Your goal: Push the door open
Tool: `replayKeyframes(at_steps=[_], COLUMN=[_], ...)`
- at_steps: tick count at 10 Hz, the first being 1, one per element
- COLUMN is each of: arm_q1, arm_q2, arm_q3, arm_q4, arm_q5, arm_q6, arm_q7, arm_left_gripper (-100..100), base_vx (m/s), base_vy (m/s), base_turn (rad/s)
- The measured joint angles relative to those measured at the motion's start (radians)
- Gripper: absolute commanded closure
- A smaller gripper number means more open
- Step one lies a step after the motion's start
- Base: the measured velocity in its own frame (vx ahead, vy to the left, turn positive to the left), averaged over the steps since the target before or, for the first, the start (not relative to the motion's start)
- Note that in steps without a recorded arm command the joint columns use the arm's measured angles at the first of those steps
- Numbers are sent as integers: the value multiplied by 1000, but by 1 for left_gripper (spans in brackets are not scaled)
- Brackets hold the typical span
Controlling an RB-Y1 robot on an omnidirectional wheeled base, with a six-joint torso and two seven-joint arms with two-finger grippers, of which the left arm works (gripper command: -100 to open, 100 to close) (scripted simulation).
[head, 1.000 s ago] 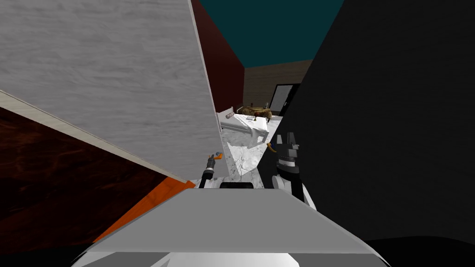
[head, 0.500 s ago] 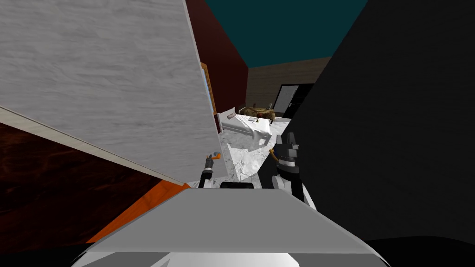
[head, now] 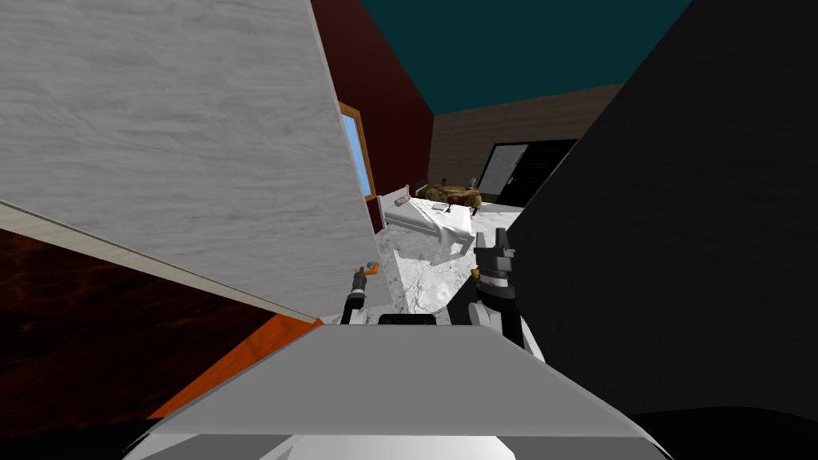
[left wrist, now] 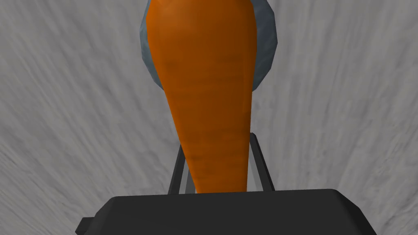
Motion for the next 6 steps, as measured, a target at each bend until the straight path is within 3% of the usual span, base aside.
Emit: replayKeyframes(at_steps=[3,6], arm_q1=[-14,-16], arm_q2=[-16,-50], arm_q3=[2,6], arm_q4=[9,5], arm_q5=[17,35], arm_q6=[-9,-10], arm_q7=[-32,-65], arm_left_gripper=[100,100], base_vx=[195,182], base_vy=[-15,-46], base_turn=[139,151])
